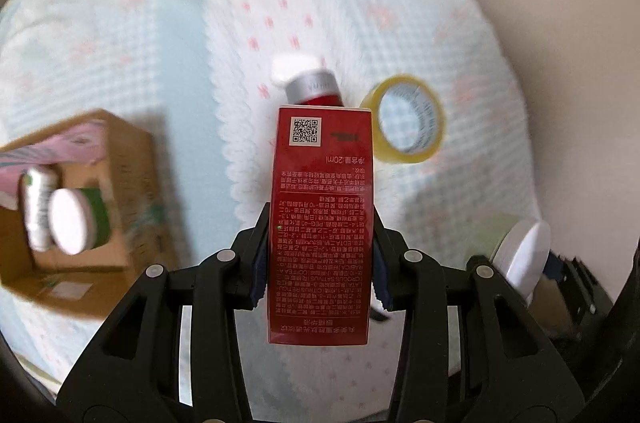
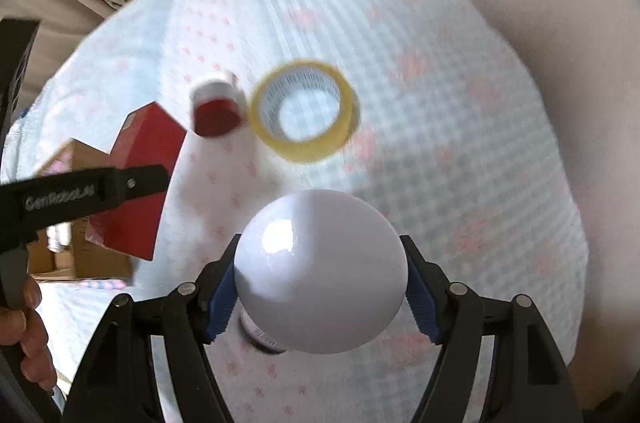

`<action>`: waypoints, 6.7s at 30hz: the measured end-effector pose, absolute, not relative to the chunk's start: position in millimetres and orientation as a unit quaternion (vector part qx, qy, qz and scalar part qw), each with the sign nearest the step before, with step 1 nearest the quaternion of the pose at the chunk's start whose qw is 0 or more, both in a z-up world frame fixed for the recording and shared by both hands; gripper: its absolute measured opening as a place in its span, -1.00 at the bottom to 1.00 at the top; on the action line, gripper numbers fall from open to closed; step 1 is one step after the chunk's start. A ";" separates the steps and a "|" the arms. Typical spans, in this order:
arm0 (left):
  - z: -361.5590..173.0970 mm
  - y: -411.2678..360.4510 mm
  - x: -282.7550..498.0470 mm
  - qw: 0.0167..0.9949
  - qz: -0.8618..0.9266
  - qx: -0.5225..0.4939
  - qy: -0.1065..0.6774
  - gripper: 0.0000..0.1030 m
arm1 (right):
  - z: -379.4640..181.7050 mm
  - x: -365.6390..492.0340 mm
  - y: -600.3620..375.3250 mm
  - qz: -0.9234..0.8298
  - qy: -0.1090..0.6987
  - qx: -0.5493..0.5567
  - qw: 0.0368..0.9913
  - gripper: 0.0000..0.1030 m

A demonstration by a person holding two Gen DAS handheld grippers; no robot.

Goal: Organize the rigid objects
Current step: 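Grasp the red box with left tool while right tool grasps another white jar, then carry the red box and white jar over the cardboard box with both tools, then release the red box and white jar into the box, opening both tools, then move both tools toward the PROYA jar and yellow tape roll, then grasp the PROYA jar with left tool while right tool grasps the yellow tape roll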

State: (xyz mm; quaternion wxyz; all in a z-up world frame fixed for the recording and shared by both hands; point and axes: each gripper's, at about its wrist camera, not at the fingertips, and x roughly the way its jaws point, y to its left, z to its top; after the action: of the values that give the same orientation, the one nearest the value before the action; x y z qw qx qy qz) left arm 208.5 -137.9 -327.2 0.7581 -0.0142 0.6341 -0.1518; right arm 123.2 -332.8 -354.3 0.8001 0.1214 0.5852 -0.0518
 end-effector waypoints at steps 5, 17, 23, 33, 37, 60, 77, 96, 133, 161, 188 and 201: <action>-264.5 -114.5 186.9 0.795 -0.146 -0.028 0.589 -0.27 | -285.6 115.6 -314.7 -0.018 0.554 0.111 0.825 0.33; -168.5 41.0 138.9 0.842 -0.080 -0.071 0.529 -0.27 | -179.3 123.0 -218.8 0.094 0.495 0.107 0.857 0.33; -169.9 115.3 136.6 0.844 -0.078 -0.070 0.526 -0.27 | -165.1 129.9 -146.6 0.117 0.494 0.122 0.853 0.33; -217.1 214.4 169.7 0.824 -0.122 -0.041 0.552 -0.27 | -190.6 149.3 -35.7 0.077 0.528 0.170 0.828 0.33; -243.0 233.0 186.9 0.813 -0.133 -0.022 0.567 -0.27 | -210.4 155.5 -6.0 0.076 0.545 0.173 0.817 0.33; -411.8 222.4 270.0 0.729 -0.146 0.069 0.665 -0.27 | -387.8 209.8 108.6 0.177 0.620 -0.041 0.763 0.33; -397.6 208.5 259.1 0.743 -0.178 0.090 0.639 0.99 | -393.5 193.2 91.1 0.183 0.579 -0.045 0.793 1.00; -288.4 232.8 213.6 0.806 -0.160 0.067 0.565 0.99 | -304.7 155.2 73.1 0.163 0.533 -0.043 0.829 1.00; -174.3 -28.2 114.2 0.878 -0.048 -0.050 0.473 0.99 | -185.4 74.9 -268.7 0.048 0.450 -0.008 0.892 1.00; -409.0 -202.5 275.2 0.837 -0.100 0.019 0.538 0.99 | -407.5 188.6 -333.0 0.076 0.498 -0.037 0.863 1.00; -471.9 -220.6 305.3 0.808 -0.083 -0.042 0.581 0.03 | -463.9 228.9 -329.3 0.095 0.474 -0.045 0.874 0.86; -416.0 -208.5 282.9 0.830 -0.098 -0.050 0.547 -0.01 | -420.2 214.1 -337.7 0.086 0.462 -0.036 0.882 0.86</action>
State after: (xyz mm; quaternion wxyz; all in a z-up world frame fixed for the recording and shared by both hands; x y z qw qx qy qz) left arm 282.9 -208.5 -416.0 0.8297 -0.0498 0.5473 -0.0980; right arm 214.1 -337.7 -420.2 0.8822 -0.0356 0.4617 0.0857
